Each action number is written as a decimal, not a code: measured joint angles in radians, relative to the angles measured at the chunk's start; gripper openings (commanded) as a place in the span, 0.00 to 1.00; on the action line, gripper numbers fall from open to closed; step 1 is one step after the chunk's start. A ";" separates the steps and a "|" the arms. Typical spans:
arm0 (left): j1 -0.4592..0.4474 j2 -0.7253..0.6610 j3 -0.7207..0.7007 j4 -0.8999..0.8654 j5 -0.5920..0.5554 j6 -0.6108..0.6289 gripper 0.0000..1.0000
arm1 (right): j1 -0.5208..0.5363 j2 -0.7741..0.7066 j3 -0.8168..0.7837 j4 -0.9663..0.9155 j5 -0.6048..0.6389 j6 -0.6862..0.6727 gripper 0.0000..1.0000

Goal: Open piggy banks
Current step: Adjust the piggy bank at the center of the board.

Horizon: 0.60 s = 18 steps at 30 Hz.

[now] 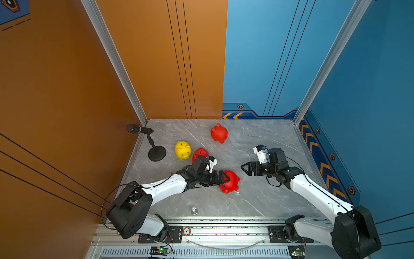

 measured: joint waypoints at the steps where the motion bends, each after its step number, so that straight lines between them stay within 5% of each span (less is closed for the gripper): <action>1: 0.010 -0.005 0.000 -0.009 0.002 0.008 0.98 | 0.001 0.003 0.003 0.000 0.000 0.000 0.94; 18: 0.048 -0.014 0.027 -0.110 0.018 0.139 0.98 | 0.085 0.072 0.007 0.004 0.049 -0.012 0.94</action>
